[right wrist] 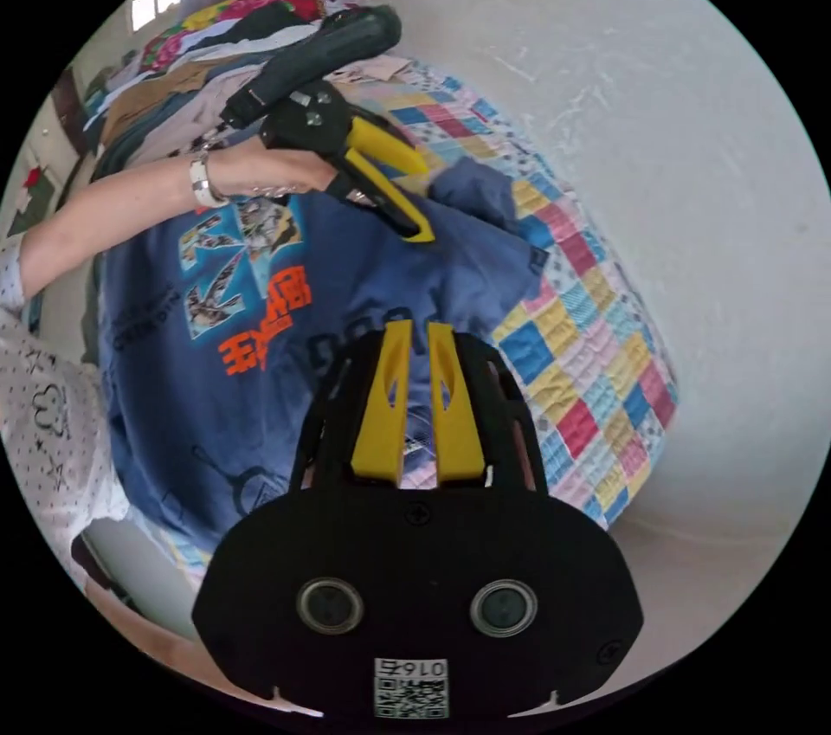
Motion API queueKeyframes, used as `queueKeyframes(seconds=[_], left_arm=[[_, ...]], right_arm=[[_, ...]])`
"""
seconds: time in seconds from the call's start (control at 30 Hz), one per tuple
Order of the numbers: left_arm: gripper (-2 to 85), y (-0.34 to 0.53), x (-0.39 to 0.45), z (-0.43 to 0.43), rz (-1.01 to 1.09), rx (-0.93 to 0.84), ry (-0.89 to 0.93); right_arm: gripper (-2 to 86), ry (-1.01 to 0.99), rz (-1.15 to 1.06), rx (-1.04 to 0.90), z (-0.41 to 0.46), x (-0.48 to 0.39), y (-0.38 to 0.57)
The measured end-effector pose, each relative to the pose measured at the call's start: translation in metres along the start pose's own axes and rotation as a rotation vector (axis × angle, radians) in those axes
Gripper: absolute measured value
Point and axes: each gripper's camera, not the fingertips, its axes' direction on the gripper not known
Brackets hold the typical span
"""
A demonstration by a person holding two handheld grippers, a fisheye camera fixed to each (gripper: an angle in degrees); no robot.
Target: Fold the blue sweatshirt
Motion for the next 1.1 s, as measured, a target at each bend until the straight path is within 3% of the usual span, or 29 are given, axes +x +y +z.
queueKeyframes(seconds=[0.07, 0.17, 0.33, 0.4, 0.8, 1.1], left_arm=[[13.3, -0.006, 0.007, 0.009, -0.014, -0.010, 0.013], [6.8, -0.007, 0.027, 0.014, -0.006, 0.020, -0.077], [1.0, -0.008, 0.054, 0.024, 0.020, 0.058, -0.110], [0.4, -0.009, 0.063, 0.022, 0.035, 0.063, -0.122], [0.5, 0.020, 0.122, 0.008, 0.206, 0.011, -0.105], [6.9, -0.012, 0.102, -0.010, 0.141, 0.076, -0.112]], right_arm=[[14.8, -0.005, 0.069, -0.033, 0.011, 0.014, 0.000], [15.8, -0.006, 0.136, -0.053, 0.037, 0.026, 0.000], [7.2, -0.130, 0.158, -0.070, 0.076, 0.027, 0.012], [2.9, -0.066, 0.120, -0.035, 0.067, 0.017, 0.024], [1.9, -0.088, -0.169, -0.080, 0.025, -0.058, 0.089], [11.9, -0.038, -0.010, 0.001, -0.008, 0.007, 0.093]])
